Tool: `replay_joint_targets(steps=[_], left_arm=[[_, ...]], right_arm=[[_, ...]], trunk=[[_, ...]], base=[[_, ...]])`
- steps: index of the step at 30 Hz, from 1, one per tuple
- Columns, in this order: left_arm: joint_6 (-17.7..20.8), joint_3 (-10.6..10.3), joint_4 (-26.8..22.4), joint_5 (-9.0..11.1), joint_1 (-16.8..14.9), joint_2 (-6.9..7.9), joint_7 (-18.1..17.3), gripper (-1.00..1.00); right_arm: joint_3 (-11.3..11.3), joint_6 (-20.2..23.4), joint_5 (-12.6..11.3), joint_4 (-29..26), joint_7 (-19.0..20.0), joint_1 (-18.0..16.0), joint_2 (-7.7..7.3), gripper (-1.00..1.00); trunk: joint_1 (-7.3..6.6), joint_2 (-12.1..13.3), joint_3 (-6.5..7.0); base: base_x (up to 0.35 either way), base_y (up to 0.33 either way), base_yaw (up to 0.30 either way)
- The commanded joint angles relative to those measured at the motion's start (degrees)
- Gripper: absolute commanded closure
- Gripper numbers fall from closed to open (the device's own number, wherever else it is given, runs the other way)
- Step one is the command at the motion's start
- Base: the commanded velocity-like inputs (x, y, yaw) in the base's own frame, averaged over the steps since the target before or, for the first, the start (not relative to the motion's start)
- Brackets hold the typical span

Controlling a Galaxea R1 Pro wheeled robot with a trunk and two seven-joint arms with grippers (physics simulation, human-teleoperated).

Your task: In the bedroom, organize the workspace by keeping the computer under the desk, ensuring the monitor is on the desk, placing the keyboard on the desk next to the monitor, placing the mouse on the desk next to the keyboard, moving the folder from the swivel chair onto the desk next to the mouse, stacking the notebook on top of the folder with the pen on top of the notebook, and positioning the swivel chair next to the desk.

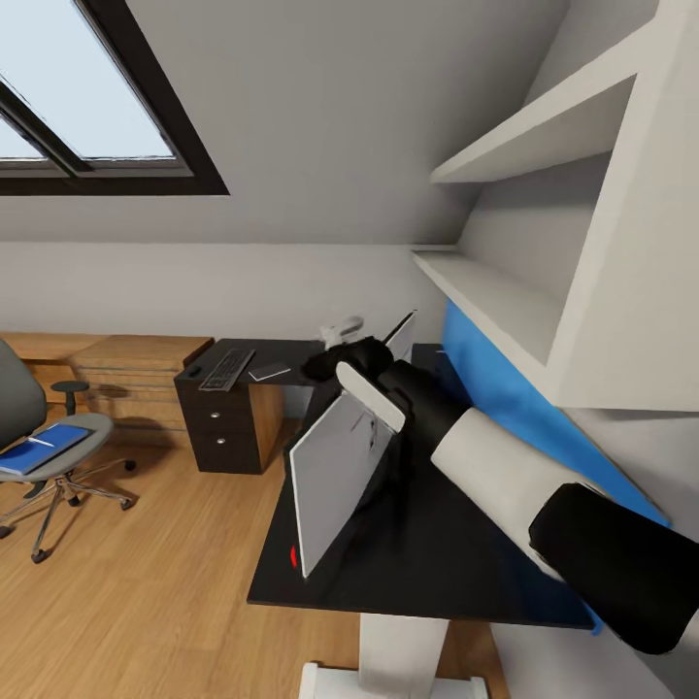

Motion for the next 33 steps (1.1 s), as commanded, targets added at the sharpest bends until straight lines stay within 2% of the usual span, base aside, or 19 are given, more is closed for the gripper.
replay_joint_targets(steps=[1, 2, 7, 8, 9, 12, 13, 17, 18, 21, 24, 26, 29, 31, 33], left_arm=[[-0.2, -0.5, 0.0, 0.1, 0.0, -0.11, 0.5, -1.0], [-0.1, -0.5, 0.0, 0.1, -0.1, -0.2, 0.5, -1.0], [-0.1, -0.5, 0.0, 0.1, -0.1, -0.32, 0.5, -1.0], [-0.1, -0.5, 0.1, 0.1, 0.0, -0.4, 0.5, -1.0], [-0.1, -0.5, 0.1, 0.1, -0.1, -0.41, 0.5, -1.0], [-0.1, -0.5, 0.1, 0.1, -0.1, -0.43, 0.5, -1.0], [-0.1, -0.5, 0.1, 0.1, -0.1, -0.43, 0.5, -1.0], [-0.1, -0.5, 0.1, 0.1, 0.0, -0.44, 0.5, -1.0], [-0.1, -0.5, 0.1, 0.1, -0.1, -0.44, 0.5, -1.0], [-0.1, -0.5, 0.1, 0.1, -0.1, -0.4, 0.5, -1.0], [-0.1, -0.5, 0.1, 0.1, 0.0, -0.36, 0.5, -1.0], [-0.1, -0.5, 0.1, 0.1, 0.0, -0.36, 0.5, -1.0], [-0.1, -0.5, 0.1, 0.2, 0.0, -0.35, 0.6, -1.0], [-0.1, -0.5, 0.1, 0.2, 0.0, -0.35, 0.6, -1.0], [-0.1, -0.5, 0.2, 0.2, -0.1, -0.35, 0.6, -1.0]], right_arm=[[-1.8, -3.3, -0.7, -0.9, -3.8, -0.1, 0.0, -1.0], [-3.6, -6.6, -0.7, -1.5, -7.0, -0.1, 0.0, -1.0], [-6.5, -16.7, -0.7, -2.5, -15.9, -0.1, 0.0, -1.0], [-7.1, -21.8, -0.9, -2.5, -19.0, 0.0, -1.17, -1.0], [-7.2, -23.3, -0.9, -2.5, -19.6, 0.0, -1.96, -1.0], [-7.3, -25.1, -1.0, -2.4, -20.2, 0.3, -3.62, -1.0], [-7.3, -25.6, -1.0, -2.3, -20.3, 0.9, -4.54, -1.0], [-7.3, -26.7, -1.0, -2.2, -20.4, 3.4, -6.61, -1.0], [-7.3, -30.0, -0.9, -2.1, -20.4, 7.5, -8.41, -1.0], [-7.3, -34.0, -0.8, -2.1, -20.4, 10.7, -9.52, -1.0], [-7.2, -40.2, -0.3, -2.0, -20.3, 15.3, -10.76, -1.0], [-7.2, -41.7, -0.1, -2.0, -20.3, 16.7, -11.14, -1.0], [-7.2, -48.1, 1.5, -1.7, -20.3, 21.8, -12.58, -1.0], [-7.2, -50.1, 2.0, -0.6, -20.3, 23.7, -13.31, -1.0], [-7.1, -54.7, 2.3, 2.8, -20.3, 25.7, -13.8, -1.0]], trunk=[[0.03, -0.1, -0.12], [0.03, -0.1, -0.12], [0.03, -0.1, -0.12], [0.03, -0.1, -0.12], [0.03, -0.1, -0.12], [0.03, -0.1, -0.12], [0.03, -0.1, -0.12], [0.03, -0.1, -0.12], [0.03, -0.1, -0.12], [0.03, -0.1, -0.12], [0.03, -0.1, -0.12], [0.03, -0.1, -0.12], [0.03, -0.1, -0.12], [0.03, -0.1, -0.12], [0.03, -0.1, -0.12]], base=[[0.0, 0.0, 0.0], [0.0, 0.0, 0.0], [0.0, 0.0, 0.0], [0.0, 0.0, 0.0], [0.0, 0.0, 0.0], [0.0, 0.0, 0.0], [0.0, 0.0, 0.0], [0.0, 0.0, 0.0], [0.0, 0.0, 0.0], [0.0, 0.0, 0.0], [0.0, 0.0, 0.0], [0.0, 0.0, 0.0], [0.0, 0.0, 0.0], [0.0, 0.0, 0.0], [0.0, 0.0, 0.0]])
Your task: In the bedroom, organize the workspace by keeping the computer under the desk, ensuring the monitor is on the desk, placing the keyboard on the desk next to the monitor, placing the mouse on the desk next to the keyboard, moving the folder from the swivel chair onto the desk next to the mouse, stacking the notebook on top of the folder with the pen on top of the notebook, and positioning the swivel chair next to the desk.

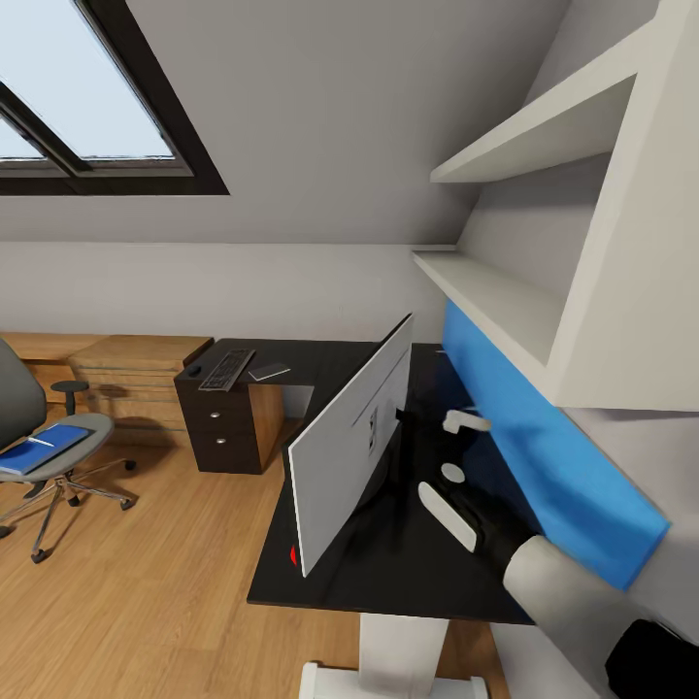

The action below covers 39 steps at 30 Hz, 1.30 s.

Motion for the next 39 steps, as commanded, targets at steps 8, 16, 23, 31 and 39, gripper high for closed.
replay_joint_targets(steps=[8, 16, 23, 31, 39], left_arm=[[0.0, -0.5, 0.0, 0.1, 0.0, -0.04, 0.4, -1.0], [-0.2, -0.4, 0.0, 0.1, 0.0, 0.02, 0.3, -1.0], [-0.2, -0.4, 0.1, 0.1, 0.0, 0.02, 0.3, -1.0], [-0.2, -0.3, 0.0, 0.1, 0.0, 0.02, 0.3, -1.0], [-0.3, -0.4, 0.0, 0.0, 0.0, 0.03, 0.3, -1.0]], right_arm=[[1.7, -12.4, -0.4, 17.0, 0.4, 1.2, 1.64, -1.0], [2.8, -17.0, 0.2, 27.4, 7.4, 1.3, 5.52, -1.0], [2.8, -20.5, -0.2, 32.9, 16.1, 1.4, 6.69, -1.0], [2.8, -23.9, -0.3, 35.2, 16.9, 1.4, 7.46, -1.0], [2.8, -23.9, -0.3, 36.1, 17.0, 1.5, 7.74, -1.0]], trunk=[[0.02, -0.1, -0.1], [0.02, -0.1, -0.1], [0.02, -0.1, -0.1], [0.02, -0.1, -0.1], [0.02, -0.1, -0.26]], base=[[0.0, 0.0, 0.0], [0.0, 0.0, 0.0], [0.0, 0.0, 0.0], [-0.009, 0.008, -0.002], [-0.196, 0.246, -0.206]])
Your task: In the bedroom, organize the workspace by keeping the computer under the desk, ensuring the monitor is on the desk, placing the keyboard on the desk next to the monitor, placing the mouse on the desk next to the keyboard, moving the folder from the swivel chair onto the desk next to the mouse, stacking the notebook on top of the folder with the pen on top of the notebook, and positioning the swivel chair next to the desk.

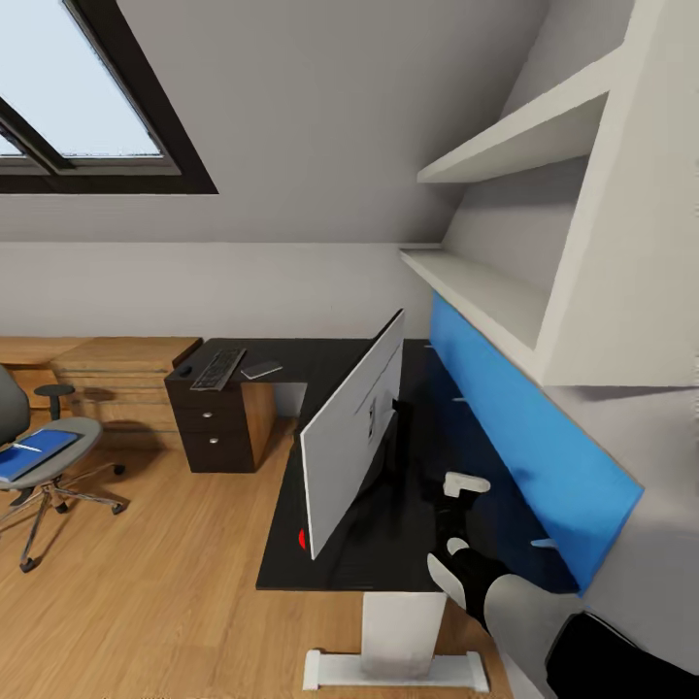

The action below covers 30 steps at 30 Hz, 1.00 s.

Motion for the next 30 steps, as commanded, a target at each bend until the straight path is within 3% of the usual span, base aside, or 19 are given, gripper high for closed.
replay_joint_targets(steps=[1, 12, 20, 24, 25, 28, 30], left_arm=[[-0.1, -0.5, 0.0, 0.0, 0.0, 0.05, 0.4, -1.0], [-0.3, -0.4, -0.5, 0.1, -0.1, 0.36, 0.2, -1.0], [-0.3, -0.2, -6.2, 0.4, 0.0, 0.68, 0.3, -1.0], [-0.3, -0.1, -7.7, 0.5, 0.0, 0.82, 0.3, -1.0], [-0.3, -0.1, -8.4, 0.5, 0.0, 1.01, 0.3, -1.0], [-0.1, -0.1, -11.1, 0.6, 0.0, 1.65, 0.3, -1.0], [0.1, -0.1, -13.1, 0.6, -0.1, 1.99, 0.3, -1.0]], right_arm=[[0.5, -0.1, -0.2, 0.1, -0.4, -0.1, 0.03, -1.0], [0.5, -0.1, -0.1, 0.1, 0.5, 0.0, -0.01, -1.0], [0.4, 1.4, -0.2, 1.5, 1.2, -0.1, 0.13, -1.0], [0.3, 8.3, -0.2, 1.5, 1.3, -0.1, 0.75, -1.0], [0.2, 12.0, -0.2, 1.3, 1.4, -0.1, 0.94, -1.0], [0.0, 17.3, -0.2, 0.3, 1.6, -0.1, 1.14, -1.0], [0.0, 18.7, -0.1, -0.3, 1.6, -0.1, 1.15, -1.0]], trunk=[[0.01, -0.1, -0.12], [0.01, -0.1, -0.14], [0.01, -0.1, -0.14], [0.01, -0.1, -0.14], [0.22, -0.5, -0.32], [0.88, -1.7, -0.86], [1.32, -2.5, -1.22]], base=[[-0.218, 0.263, -0.082], [-0.117, 0.12, -0.015], [-0.005, 0.004, 0.0], [0.0, 0.0, 0.0], [0.0, 0.0, 0.0], [0.0, 0.0, 0.0], [0.0, 0.0, 0.0]])
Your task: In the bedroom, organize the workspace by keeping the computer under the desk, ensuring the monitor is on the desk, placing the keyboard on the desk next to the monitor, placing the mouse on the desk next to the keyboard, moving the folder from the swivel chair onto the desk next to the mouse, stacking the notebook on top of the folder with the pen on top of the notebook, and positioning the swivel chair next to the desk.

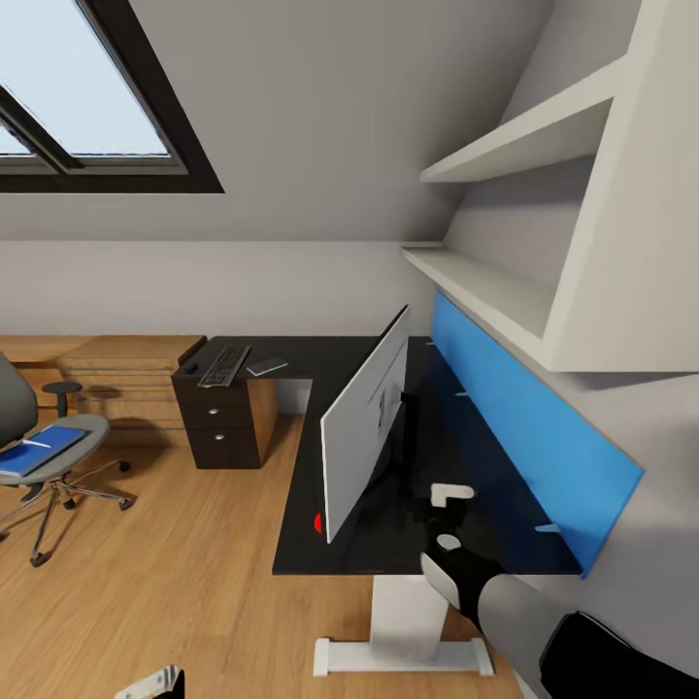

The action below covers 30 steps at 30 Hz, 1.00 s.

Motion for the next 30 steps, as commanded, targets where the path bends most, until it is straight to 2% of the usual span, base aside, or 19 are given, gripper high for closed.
replay_joint_targets(steps=[1, 3, 4, 7, 8, 9, 11, 12, 14, 16, 19, 24, 26, 27, 28, 30], left_arm=[[0.0, -0.4, -2.7, 0.2, 0.2, 0.44, 0.5, -1.0], [0.5, -0.4, -5.7, 0.2, 1.1, 0.85, 0.5, -1.0], [1.8, -0.4, -9.1, 0.2, 2.7, 1.29, 0.5, -1.0], [5.8, -0.3, -15.0, 0.5, 5.5, 2.0, 0.5, -1.0], [9.6, -0.3, -19.2, 1.1, 7.4, 2.56, 0.6, -1.0], [11.7, -0.2, -21.2, 1.6, 8.4, 2.87, 0.6, -1.0], [15.9, -0.2, -24.6, 2.9, 10.0, 3.48, 0.6, -1.0], [19.6, -0.2, -26.9, 4.3, 11.2, 4.05, 0.6, -1.0], [23.3, -0.2, -28.9, 5.9, 12.2, 4.66, 0.6, -1.0], [24.7, -0.2, -29.7, 6.6, 12.6, 4.9, 0.6, -1.0], [26.5, -0.2, -30.6, 7.4, 13.1, 5.07, 0.6, -1.0], [27.2, -0.5, -30.6, 7.8, 13.3, 4.93, 0.7, -1.0], [27.2, -0.5, -30.1, 7.8, 13.3, 4.94, 0.7, -1.0], [27.2, -0.5, -29.6, 7.8, 13.4, 4.95, 0.7, -1.0], [27.2, -0.5, -29.2, 7.6, 13.4, 4.95, 0.6, -1.0], [27.2, -0.5, -29.1, 7.6, 13.4, 4.96, 0.6, -1.0]], right_arm=[[0.4, 0.7, -0.5, -0.3, -0.2, -0.1, 0.02, -1.0], [0.4, 1.3, -0.5, -0.6, -0.2, -0.1, 0.02, -1.0], [0.4, 1.7, -0.5, -0.7, -0.2, -0.1, 0.06, -1.0], [0.4, 2.0, -0.5, -0.9, -0.2, -0.1, 0.11, -1.0], [0.5, 2.1, -0.5, -1.0, -0.2, -0.1, 0.13, -1.0], [0.5, 2.2, -0.5, -1.0, -0.2, -0.1, 0.15, -1.0], [0.6, 2.1, -0.4, -1.0, -0.2, -0.1, 0.17, -1.0], [0.6, 2.0, -0.4, -1.1, -0.2, -0.1, 0.19, -1.0], [0.6, 1.6, -0.4, -1.1, -0.3, -0.1, 0.2, -1.0], [0.6, 0.8, -0.3, -1.1, -0.3, -0.1, 0.17, -1.0], [0.6, -3.0, -0.3, -0.9, -0.4, -0.1, 0.17, -1.0], [0.5, -5.3, -0.2, -0.7, -0.4, -0.3, -0.14, -1.0], [0.4, -4.2, -0.2, -0.6, -0.4, -0.6, -0.18, -1.0], [0.4, -2.3, -0.2, -0.7, -0.3, -0.9, -0.16, -1.0], [0.4, 2.4, -0.1, -0.9, -0.3, -2.1, -0.07, -1.0], [0.4, 4.0, -0.1, -1.0, -0.2, -2.7, -0.03, -1.0]], trunk=[[0.25, -0.5, -0.29], [0.69, -1.3, -0.65], [0.91, -1.7, -0.83], [1.56, -2.9, -1.37], [1.78, -3.3, -1.55], [2.0, -3.7, -1.73], [2.44, -4.5, -2.09], [2.66, -4.9, -2.27], [3.1, -5.7, -2.63], [3.54, -6.5, -2.99], [4.2, -7.7, -3.52], [5.3, -9.7, -4.42], [5.74, -10.5, -4.78], [5.96, -10.9, -4.96], [6.18, -11.3, -5.14], [6.62, -12.1, -5.5]], base=[[0.0, 0.0, 0.0], [0.0, 0.0, 0.0], [0.0, 0.0, 0.0], [0.0, 0.0, 0.0], [0.0, 0.0, 0.0], [0.0, 0.0, 0.0], [0.0, 0.0, 0.0], [0.0, 0.0, 0.0], [0.0, 0.0, 0.0], [0.0, 0.0, 0.0], [0.0, 0.0, 0.0], [0.0, 0.0, 0.0], [0.0, 0.0, 0.0], [0.0, 0.0, 0.0], [0.0, 0.0, 0.0], [0.0, 0.0, 0.0]])
